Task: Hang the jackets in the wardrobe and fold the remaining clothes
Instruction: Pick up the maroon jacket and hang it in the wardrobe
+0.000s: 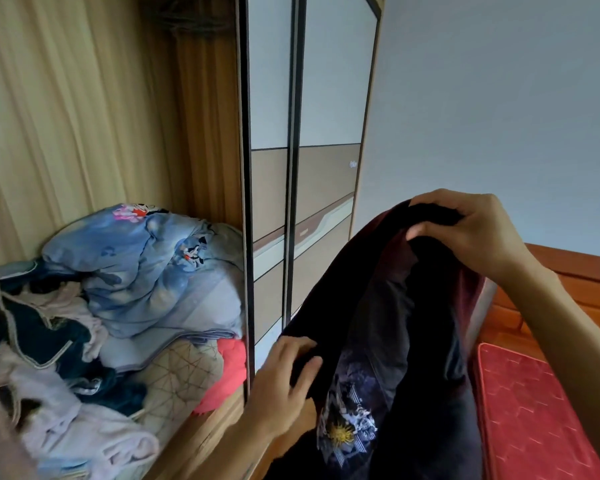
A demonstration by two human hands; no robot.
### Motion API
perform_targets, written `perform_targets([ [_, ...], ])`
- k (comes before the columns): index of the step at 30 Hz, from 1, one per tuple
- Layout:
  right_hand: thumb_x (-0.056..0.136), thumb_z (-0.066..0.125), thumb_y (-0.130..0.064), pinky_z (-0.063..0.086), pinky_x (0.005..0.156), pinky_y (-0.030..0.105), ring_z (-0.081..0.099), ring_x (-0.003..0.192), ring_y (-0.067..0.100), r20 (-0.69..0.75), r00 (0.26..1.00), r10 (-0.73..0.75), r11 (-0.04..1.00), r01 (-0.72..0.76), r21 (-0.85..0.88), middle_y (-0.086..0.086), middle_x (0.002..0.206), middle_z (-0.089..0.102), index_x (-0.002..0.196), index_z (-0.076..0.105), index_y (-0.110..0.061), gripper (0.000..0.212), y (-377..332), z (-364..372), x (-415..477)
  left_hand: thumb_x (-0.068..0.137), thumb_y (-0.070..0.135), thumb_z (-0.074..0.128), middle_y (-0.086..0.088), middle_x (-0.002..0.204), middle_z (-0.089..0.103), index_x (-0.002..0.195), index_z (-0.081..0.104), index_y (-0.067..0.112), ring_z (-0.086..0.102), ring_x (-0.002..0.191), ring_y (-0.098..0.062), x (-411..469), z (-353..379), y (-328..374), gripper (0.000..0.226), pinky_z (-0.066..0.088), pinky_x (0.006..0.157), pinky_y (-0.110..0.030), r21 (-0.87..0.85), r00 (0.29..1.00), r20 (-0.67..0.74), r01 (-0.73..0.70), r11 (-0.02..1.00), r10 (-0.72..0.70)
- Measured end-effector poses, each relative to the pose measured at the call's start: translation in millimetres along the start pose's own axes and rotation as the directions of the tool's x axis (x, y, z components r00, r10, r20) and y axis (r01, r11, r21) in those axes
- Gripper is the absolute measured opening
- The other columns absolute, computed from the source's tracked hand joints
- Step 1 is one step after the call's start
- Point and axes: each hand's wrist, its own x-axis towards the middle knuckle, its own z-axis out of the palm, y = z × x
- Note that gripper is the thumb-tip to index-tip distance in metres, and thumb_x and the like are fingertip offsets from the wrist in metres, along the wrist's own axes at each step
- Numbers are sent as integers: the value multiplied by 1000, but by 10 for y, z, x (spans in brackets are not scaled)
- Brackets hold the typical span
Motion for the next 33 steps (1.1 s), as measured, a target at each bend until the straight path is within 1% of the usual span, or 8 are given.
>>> perform_targets([
  [2,70,82,-28,47,87,9,66,88,-11,-13,1000,0,998,1,63,-33,89,71,92,70,-36,26,142,66,114,96,65,37,14,132,50,136,51,21,46,126,1,-15,332,0,61,35,111,-20,67,999,28,28,997,-30],
  [5,70,81,-28,47,87,8,67,89,-10,-14,998,-59,990,60,125,-35,89,70,93,68,-38,28,327,173,307,101,50,26,4,125,57,130,52,20,52,121,-19,343,653,-13,49,42,107,-40,191,988,-28,154,969,-152],
  [9,70,80,-28,46,90,9,66,92,-10,-17,997,-79,980,81,179,-35,91,70,94,68,-35,28,718,182,536,92,38,28,-1,125,58,129,55,22,56,118,-23,861,614,-33,48,42,97,-28,230,950,-205,281,932,-235],
  [13,69,78,-28,45,91,6,64,90,-15,15,998,-65,981,61,182,-39,89,68,94,68,-36,29,1248,111,682,75,17,75,1,120,51,129,52,22,56,107,-18,1082,178,-372,59,51,84,-31,378,960,-272,175,909,-71],
  [20,68,76,-39,41,87,0,63,88,-17,83,995,-56,972,35,230,-39,88,68,86,70,-50,22,1881,288,1027,93,32,46,1,104,63,113,55,21,59,97,-15,1433,-447,-375,25,43,81,-24,461,990,-136,43,886,22],
  [25,66,76,-45,37,85,-4,59,86,-23,216,972,-89,986,56,158,-25,88,72,86,65,-53,25,2220,513,1305,99,52,42,7,78,52,87,57,11,48,73,-3,1631,-871,-192,45,33,67,-18,512,990,-118,-5,859,76],
  [30,60,74,-72,53,89,30,70,85,5,333,931,-150,980,96,174,-17,85,74,99,73,-37,52,2344,865,1591,100,57,38,7,79,57,87,61,15,52,74,-7,1754,-1416,94,49,39,68,-28,670,966,-204,19,742,159],
  [33,57,74,-77,50,68,24,64,62,2,329,922,-206,963,130,238,-14,62,68,76,70,-40,42,2240,1108,1842,97,38,49,2,81,57,87,65,7,51,78,-8,1875,-1784,311,36,34,69,-20,716,955,-268,111,689,125],
])
